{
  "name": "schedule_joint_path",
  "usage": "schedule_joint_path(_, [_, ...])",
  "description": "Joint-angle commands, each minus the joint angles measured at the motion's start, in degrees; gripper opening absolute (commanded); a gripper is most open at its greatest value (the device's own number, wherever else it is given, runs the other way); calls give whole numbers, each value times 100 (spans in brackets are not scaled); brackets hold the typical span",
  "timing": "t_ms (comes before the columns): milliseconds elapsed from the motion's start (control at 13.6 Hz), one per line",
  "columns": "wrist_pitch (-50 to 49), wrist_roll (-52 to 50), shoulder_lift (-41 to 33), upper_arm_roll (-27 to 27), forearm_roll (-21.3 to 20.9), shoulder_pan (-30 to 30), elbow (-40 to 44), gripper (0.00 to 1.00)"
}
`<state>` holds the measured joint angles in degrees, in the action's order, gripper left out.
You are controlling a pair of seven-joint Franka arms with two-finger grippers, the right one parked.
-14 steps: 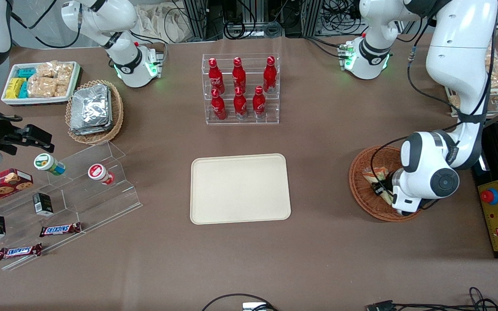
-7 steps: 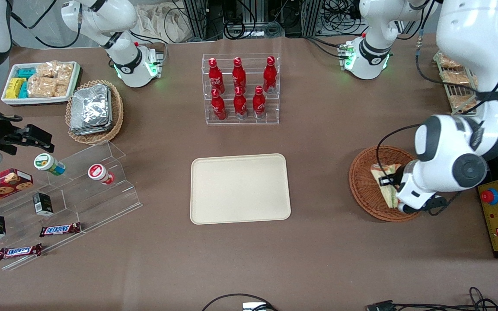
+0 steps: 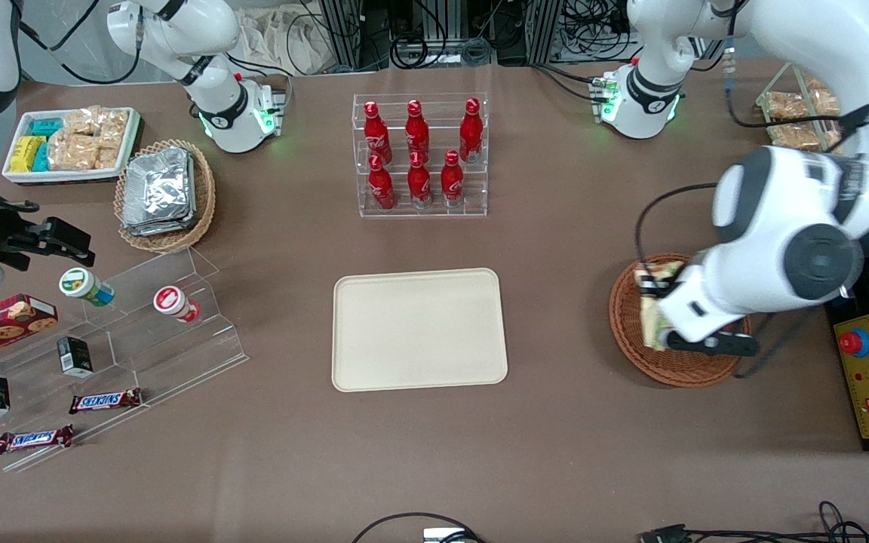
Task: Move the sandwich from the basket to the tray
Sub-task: 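Lift the sandwich and carry it with the left gripper over the beige tray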
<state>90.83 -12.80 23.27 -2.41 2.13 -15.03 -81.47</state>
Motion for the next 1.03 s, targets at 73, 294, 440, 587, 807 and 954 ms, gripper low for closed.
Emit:
schedule_joint_path(73, [-136, -1327, 1036, 56, 68, -824, 1043, 0])
schedule_joint_path(294, [187, -1751, 1705, -101, 68, -1194, 1476, 0])
schedule_joint_path(440, [758, -2075, 2048, -312, 68, -1291, 1459, 0])
schedule_joint_path(587, [1286, -2261, 2408, -357, 60, -1405, 1441, 0])
schedule_joint_path(807, [1823, -2410, 2787, -348, 51, -1599, 1441, 0])
schedule_joint_path(954, [2034, -2472, 2945, -348, 25, -1713, 1441, 0])
